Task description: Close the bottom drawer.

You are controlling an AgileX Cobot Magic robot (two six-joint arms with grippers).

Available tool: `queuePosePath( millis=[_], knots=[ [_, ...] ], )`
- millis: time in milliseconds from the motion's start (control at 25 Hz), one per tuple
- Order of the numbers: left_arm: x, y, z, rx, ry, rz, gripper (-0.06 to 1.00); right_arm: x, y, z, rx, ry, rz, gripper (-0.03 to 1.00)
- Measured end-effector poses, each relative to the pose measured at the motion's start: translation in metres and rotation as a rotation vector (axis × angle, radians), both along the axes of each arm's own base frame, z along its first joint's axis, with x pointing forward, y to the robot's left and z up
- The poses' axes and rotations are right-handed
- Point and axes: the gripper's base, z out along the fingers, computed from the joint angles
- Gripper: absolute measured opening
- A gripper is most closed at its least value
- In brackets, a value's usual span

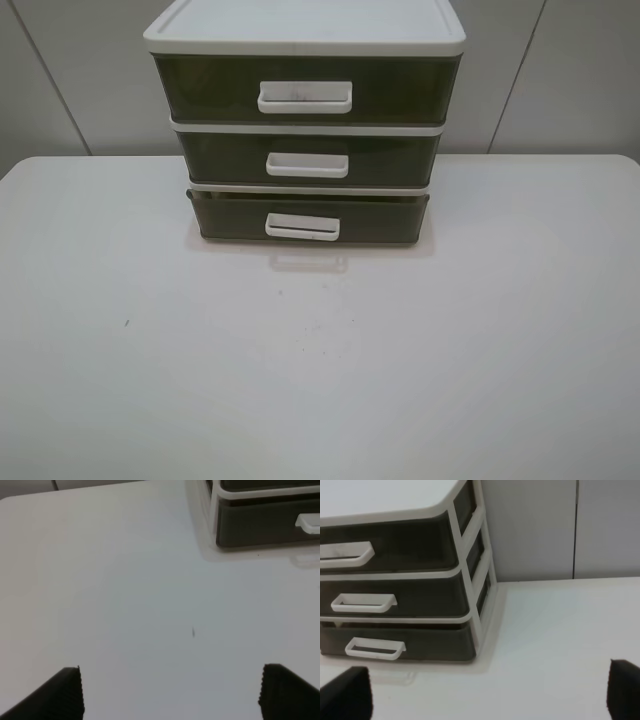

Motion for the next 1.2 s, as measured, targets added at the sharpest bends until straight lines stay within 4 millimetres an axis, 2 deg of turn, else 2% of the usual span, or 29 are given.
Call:
queuePosePath(
  millis=[320,520,800,1200],
  knots=[
    [0.0,0.0,0.0,0.0,0.0,0.0,0.72,-0.001,-0.008,-0.01,-0.092,0.075,-0.056,0.82],
    [0.0,0.0,0.0,0.0,0.0,0.0,0.72,0.004,-0.009,-0.034,-0.106,0.194,-0.071,0.82],
    [0.0,0.0,0.0,0.0,0.0,0.0,0.72,-0.007,-0.013,-0.034,-0.094,0.126,-0.115,0.82],
    [0.0,0.0,0.0,0.001,0.0,0.0,0.72,-0.008,-0.013,-0.034,-0.082,0.129,-0.189,0.82]
  ],
)
